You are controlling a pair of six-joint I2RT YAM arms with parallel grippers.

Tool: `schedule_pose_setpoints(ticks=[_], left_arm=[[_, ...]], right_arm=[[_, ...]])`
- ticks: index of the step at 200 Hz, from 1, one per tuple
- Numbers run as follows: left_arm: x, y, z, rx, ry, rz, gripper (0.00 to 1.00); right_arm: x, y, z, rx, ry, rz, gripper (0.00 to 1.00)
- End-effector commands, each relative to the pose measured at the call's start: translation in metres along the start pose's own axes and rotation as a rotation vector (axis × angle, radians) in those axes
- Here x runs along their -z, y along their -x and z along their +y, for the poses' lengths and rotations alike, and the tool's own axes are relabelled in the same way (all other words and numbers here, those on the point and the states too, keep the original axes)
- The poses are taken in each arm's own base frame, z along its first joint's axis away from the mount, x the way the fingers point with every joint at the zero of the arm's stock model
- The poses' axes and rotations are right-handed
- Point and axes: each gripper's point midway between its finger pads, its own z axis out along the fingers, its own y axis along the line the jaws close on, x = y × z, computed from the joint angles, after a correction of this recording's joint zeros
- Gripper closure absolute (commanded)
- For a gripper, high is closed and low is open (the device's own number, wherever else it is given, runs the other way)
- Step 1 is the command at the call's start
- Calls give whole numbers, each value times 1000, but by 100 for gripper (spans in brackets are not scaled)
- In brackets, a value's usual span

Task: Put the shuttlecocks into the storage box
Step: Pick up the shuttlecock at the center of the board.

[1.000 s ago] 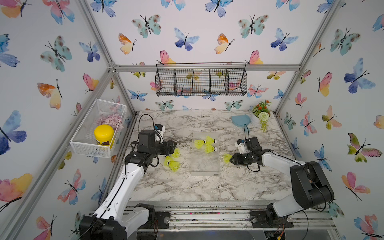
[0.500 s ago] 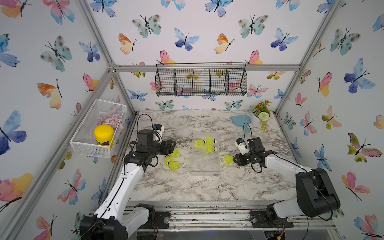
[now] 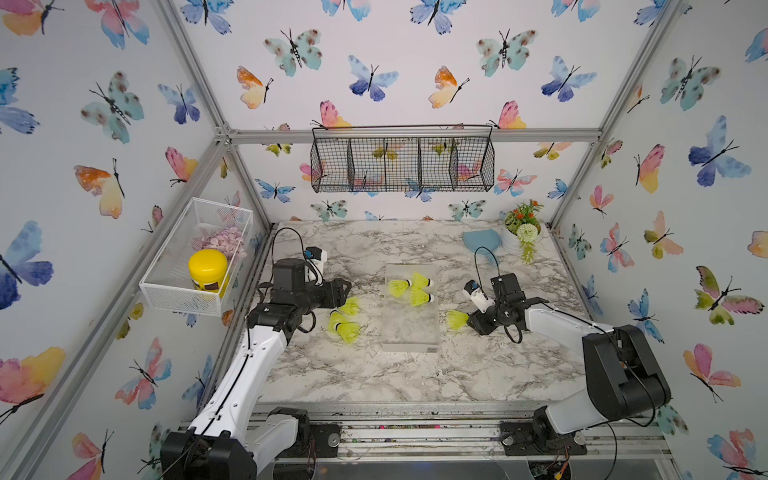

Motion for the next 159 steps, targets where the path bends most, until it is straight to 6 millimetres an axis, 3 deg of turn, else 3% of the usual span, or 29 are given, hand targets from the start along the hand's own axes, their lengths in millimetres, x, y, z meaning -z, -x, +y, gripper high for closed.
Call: schedule_pose_setpoints(ticks=[1, 119, 159], left_arm=[[2, 6, -2, 0, -21, -17, 28], [5, 8, 3, 14, -23, -28, 28], [5, 8, 4, 19, -28, -28, 28]], right_arm=[[-4, 5, -1, 116, 4, 5, 43], [-31, 20, 8, 314, 75, 35, 43], [-39, 14, 13, 313, 98, 71, 50]])
